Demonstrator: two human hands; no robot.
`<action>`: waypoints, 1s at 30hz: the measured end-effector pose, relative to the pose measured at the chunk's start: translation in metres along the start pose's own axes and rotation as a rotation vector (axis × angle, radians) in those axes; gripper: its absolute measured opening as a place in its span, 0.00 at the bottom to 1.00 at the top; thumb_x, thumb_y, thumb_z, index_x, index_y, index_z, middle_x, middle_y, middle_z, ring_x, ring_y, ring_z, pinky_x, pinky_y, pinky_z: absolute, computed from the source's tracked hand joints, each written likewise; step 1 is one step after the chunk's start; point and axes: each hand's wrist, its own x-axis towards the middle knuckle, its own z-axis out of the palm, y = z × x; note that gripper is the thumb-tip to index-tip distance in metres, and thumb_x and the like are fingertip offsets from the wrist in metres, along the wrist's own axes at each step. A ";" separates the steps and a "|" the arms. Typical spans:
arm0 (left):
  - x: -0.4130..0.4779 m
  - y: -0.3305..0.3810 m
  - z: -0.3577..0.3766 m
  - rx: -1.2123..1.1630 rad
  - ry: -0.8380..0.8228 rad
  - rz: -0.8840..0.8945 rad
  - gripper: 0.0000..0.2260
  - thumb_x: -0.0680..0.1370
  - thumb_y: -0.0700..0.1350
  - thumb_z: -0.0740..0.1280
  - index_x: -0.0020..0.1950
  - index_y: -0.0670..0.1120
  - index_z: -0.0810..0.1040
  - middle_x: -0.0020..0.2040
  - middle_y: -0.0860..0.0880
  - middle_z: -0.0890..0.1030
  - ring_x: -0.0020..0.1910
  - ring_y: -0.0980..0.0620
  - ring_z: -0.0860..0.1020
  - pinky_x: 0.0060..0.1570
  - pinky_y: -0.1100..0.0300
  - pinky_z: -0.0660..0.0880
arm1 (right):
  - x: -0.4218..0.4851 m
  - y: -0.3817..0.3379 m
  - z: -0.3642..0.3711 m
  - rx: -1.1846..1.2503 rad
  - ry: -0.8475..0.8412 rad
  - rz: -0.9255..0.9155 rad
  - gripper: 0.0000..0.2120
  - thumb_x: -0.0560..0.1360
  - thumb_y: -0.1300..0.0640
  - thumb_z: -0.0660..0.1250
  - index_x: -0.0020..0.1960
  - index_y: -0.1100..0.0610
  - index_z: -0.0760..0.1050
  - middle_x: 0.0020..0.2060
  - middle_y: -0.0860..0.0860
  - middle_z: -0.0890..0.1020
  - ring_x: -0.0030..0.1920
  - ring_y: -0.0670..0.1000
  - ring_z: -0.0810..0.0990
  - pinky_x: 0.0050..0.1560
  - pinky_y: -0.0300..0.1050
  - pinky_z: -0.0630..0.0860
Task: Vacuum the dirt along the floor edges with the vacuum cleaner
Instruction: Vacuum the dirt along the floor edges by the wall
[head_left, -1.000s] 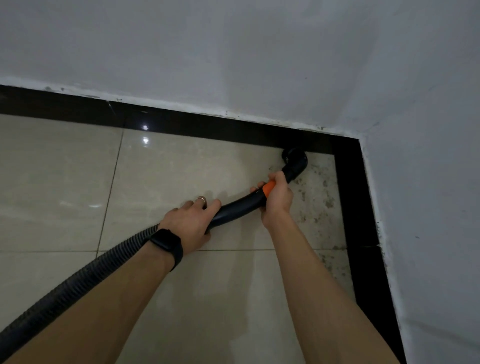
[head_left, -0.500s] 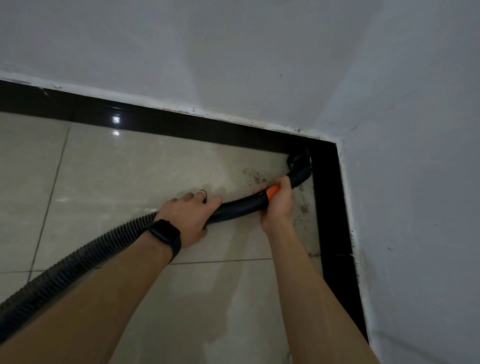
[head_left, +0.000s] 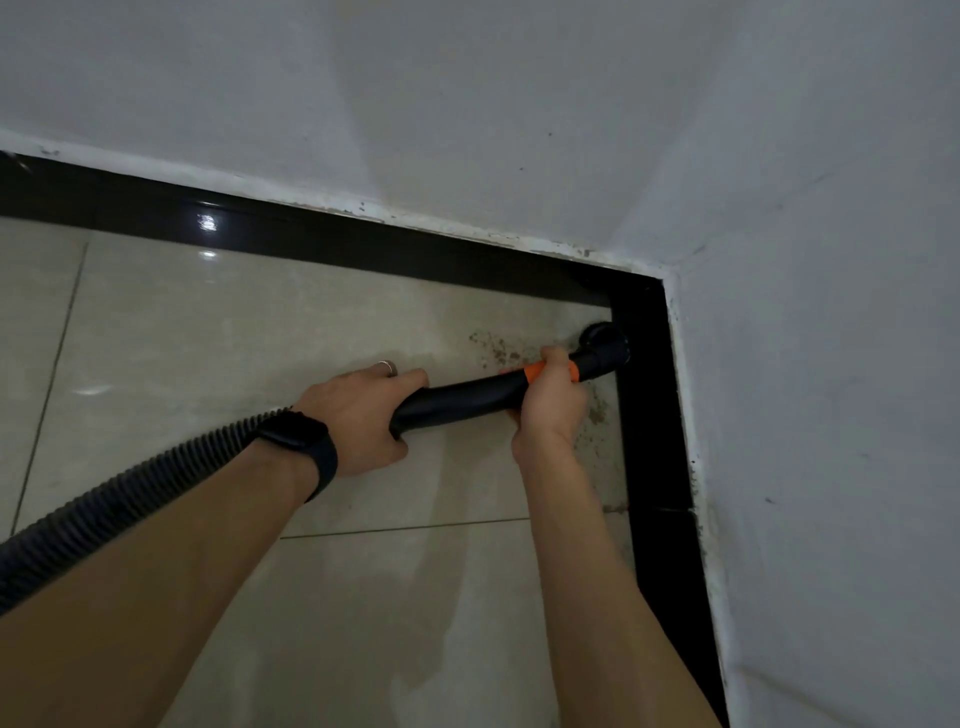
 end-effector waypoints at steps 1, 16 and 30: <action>0.000 -0.001 -0.002 -0.045 0.001 -0.004 0.16 0.72 0.48 0.71 0.50 0.59 0.64 0.46 0.55 0.69 0.41 0.52 0.73 0.37 0.57 0.74 | 0.000 0.000 0.001 -0.027 0.006 -0.022 0.10 0.77 0.47 0.67 0.46 0.54 0.75 0.41 0.51 0.81 0.42 0.51 0.81 0.40 0.47 0.75; 0.016 0.012 -0.008 -0.414 -0.114 -0.092 0.14 0.69 0.44 0.75 0.47 0.54 0.72 0.44 0.51 0.78 0.42 0.52 0.78 0.42 0.56 0.78 | 0.014 -0.040 0.034 -0.411 -0.008 -0.127 0.18 0.82 0.49 0.61 0.63 0.61 0.76 0.61 0.60 0.79 0.58 0.62 0.79 0.63 0.59 0.79; 0.009 0.012 0.010 -0.412 -0.106 -0.063 0.15 0.68 0.45 0.76 0.48 0.53 0.72 0.40 0.54 0.77 0.37 0.56 0.75 0.32 0.64 0.72 | 0.019 -0.030 0.026 -0.302 -0.005 -0.034 0.10 0.81 0.53 0.62 0.43 0.55 0.71 0.47 0.56 0.79 0.47 0.58 0.80 0.55 0.58 0.83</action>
